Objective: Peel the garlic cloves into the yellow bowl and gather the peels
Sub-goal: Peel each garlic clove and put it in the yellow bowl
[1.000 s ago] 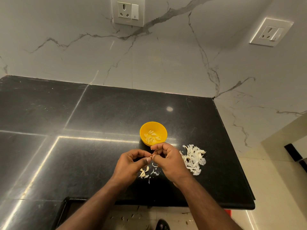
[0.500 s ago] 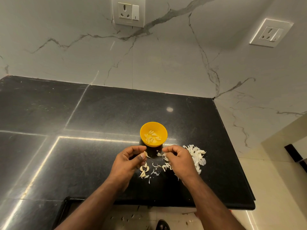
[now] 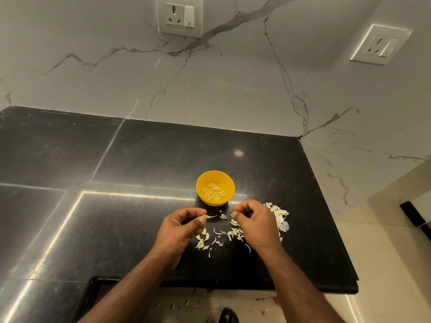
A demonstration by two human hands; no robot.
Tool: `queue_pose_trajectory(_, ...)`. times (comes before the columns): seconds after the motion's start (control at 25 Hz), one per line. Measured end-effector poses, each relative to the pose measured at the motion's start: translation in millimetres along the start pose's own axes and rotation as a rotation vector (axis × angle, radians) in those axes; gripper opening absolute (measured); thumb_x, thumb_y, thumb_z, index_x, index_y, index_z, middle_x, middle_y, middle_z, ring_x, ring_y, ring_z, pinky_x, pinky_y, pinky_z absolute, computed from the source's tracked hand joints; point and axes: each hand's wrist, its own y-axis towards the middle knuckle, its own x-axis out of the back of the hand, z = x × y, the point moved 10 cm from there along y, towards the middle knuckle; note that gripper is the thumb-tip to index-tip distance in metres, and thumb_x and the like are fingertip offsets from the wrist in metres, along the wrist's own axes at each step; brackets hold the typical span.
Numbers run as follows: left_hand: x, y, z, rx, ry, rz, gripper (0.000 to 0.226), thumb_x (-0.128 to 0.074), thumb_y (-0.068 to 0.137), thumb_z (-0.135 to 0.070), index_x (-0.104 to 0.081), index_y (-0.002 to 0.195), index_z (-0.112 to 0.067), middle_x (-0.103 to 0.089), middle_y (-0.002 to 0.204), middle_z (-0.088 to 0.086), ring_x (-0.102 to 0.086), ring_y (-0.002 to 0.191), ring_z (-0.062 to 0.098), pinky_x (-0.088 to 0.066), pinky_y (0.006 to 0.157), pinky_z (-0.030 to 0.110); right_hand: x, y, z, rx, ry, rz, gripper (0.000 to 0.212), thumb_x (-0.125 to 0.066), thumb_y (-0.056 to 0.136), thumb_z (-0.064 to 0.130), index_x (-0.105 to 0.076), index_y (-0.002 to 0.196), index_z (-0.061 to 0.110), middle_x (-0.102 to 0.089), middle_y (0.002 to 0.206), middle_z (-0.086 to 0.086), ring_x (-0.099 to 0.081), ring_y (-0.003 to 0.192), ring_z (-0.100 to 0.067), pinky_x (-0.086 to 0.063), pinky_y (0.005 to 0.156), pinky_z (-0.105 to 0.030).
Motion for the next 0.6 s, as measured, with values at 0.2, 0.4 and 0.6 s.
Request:
queue_pose_trajectory(0.2,-1,0,-1,-0.011,0.038,0.015,0.015,-0.074,0.088,-0.009,-0.079,0.096,-0.021,-0.076,0.097,0.009,-0.068,0.090,0.025,-0.056,0.088,0.043,-30,-9,12,-0.011,0.268,0.198,0.010,-0.075,0.088,0.025,-0.073,0.095,0.031,-0.075,0.087,0.007,-0.071,0.084,-0.007,-0.058,0.079,-0.031)
queue_pose_trajectory(0.4,-6,-4,-6,-0.036,0.060,0.041,0.013,-0.073,0.088,-0.007,-0.077,0.098,-0.014,-0.075,0.092,0.011,-0.066,0.084,0.026,-0.057,0.081,0.038,-49,-18,19,-0.024,0.364,0.273,0.019,-0.079,0.083,0.010,-0.072,0.093,0.025,-0.076,0.086,-0.001,-0.072,0.080,-0.010,-0.058,0.076,-0.029)
queue_pose_trajectory(0.6,-6,-4,-2,0.006,-0.047,0.051,0.013,-0.071,0.085,-0.004,-0.077,0.093,-0.012,-0.074,0.090,0.012,-0.064,0.083,0.028,-0.053,0.085,0.045,-51,-20,20,-0.088,0.524,0.310,0.020,-0.075,0.083,-0.002,-0.071,0.094,0.014,-0.076,0.084,-0.007,-0.067,0.072,-0.011,-0.051,0.062,-0.022)
